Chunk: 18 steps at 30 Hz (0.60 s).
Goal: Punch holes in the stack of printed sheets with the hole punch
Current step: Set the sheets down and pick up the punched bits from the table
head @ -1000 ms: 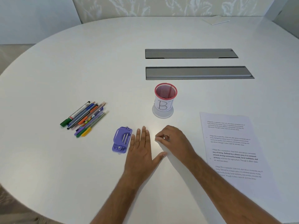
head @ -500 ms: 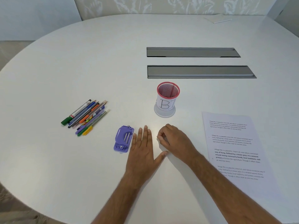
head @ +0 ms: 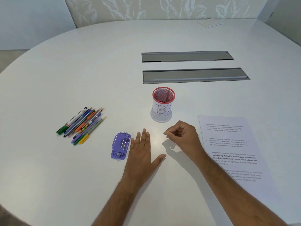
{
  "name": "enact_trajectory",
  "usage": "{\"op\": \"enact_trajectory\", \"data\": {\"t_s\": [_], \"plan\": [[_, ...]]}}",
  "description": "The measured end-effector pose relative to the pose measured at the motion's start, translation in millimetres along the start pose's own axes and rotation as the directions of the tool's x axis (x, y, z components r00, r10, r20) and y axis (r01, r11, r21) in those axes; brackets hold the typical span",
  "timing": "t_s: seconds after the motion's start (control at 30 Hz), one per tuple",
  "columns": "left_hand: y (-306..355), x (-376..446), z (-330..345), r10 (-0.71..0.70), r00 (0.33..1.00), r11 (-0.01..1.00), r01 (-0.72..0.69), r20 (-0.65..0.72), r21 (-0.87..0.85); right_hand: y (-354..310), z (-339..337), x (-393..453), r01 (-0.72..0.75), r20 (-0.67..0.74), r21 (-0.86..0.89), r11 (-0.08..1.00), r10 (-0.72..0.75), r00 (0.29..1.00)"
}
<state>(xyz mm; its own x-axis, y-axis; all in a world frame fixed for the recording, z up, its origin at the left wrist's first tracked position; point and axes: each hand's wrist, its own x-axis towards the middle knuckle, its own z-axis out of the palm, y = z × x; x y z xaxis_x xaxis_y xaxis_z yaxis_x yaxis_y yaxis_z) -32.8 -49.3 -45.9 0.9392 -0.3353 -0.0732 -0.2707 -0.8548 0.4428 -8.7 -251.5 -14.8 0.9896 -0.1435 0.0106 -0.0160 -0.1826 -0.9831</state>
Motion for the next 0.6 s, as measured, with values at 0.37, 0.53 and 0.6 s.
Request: {"op": "enact_trajectory", "data": {"t_s": [0.37,0.53,0.6], "plan": [[20.7,28.8,-32.1,-0.043,0.995,0.923,0.005,-0.088,-0.384,-24.4,-9.8,18.6,0.035,0.009,0.137,0.990,-0.037,0.999],[29.2,52.6,-59.3,-0.088,0.988,0.665,-0.038,-0.128,-0.746,-36.9,-13.7,34.9,0.067,-0.020,0.251,0.966,-0.064,0.998],[30.4,64.3,-69.4,-0.099,0.980,0.624,-0.072,-0.171,-0.778,-42.3,-15.9,41.2,0.087,-0.032,0.255,0.963,-0.081,0.996]]}}
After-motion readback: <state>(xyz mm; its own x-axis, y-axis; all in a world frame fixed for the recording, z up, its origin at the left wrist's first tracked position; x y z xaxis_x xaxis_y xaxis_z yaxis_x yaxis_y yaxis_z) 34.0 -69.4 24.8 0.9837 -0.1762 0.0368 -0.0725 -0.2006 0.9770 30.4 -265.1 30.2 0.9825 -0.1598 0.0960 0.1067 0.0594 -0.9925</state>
